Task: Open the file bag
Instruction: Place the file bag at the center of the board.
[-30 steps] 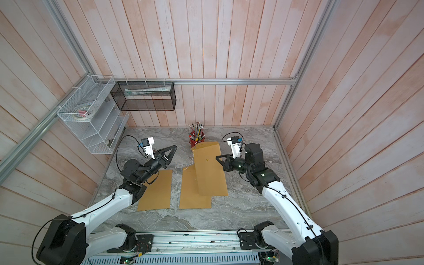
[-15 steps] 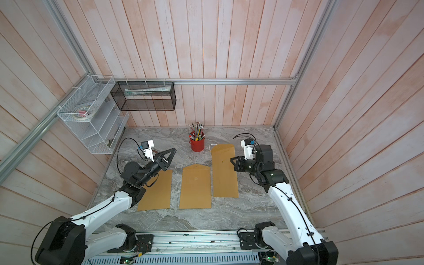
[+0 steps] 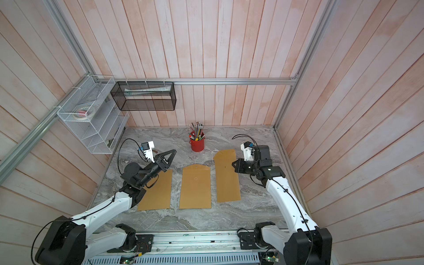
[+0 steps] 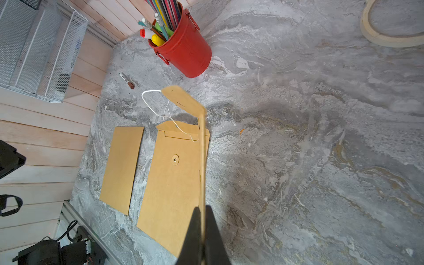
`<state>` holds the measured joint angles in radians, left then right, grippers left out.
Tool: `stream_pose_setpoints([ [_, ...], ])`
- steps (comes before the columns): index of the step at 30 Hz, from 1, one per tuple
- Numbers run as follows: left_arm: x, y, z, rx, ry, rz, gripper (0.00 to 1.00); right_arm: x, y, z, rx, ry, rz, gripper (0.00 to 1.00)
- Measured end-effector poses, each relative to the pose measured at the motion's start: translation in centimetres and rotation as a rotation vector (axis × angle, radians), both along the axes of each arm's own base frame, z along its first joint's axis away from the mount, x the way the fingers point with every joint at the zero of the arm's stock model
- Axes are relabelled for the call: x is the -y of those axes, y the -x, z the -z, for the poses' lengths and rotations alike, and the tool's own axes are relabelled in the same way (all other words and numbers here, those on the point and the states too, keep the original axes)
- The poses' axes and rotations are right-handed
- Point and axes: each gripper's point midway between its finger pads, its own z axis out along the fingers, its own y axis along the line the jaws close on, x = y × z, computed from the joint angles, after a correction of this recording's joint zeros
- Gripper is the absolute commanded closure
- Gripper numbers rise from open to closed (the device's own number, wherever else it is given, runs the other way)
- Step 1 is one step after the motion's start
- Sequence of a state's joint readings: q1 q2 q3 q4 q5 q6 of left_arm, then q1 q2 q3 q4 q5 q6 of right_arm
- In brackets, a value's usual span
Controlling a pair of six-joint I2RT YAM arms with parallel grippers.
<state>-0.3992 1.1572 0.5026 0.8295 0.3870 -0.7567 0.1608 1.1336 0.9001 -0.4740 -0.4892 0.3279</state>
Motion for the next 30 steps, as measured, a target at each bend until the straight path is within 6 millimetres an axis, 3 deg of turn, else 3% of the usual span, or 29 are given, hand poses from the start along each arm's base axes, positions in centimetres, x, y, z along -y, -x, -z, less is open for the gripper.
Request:
stream_pose_setpoints([
  [12, 0.0, 0.0, 0.0, 0.0, 0.0, -0.003, 0.72, 0.3, -0.3, 5.0, -0.135, 0.038, -0.001, 1.0],
  [30, -0.2, 0.1, 0.4, -0.008, -0.003, -0.005, 0.72, 0.8, -1.4, 8.0, -0.184, 0.082, 0.006, 1.0],
])
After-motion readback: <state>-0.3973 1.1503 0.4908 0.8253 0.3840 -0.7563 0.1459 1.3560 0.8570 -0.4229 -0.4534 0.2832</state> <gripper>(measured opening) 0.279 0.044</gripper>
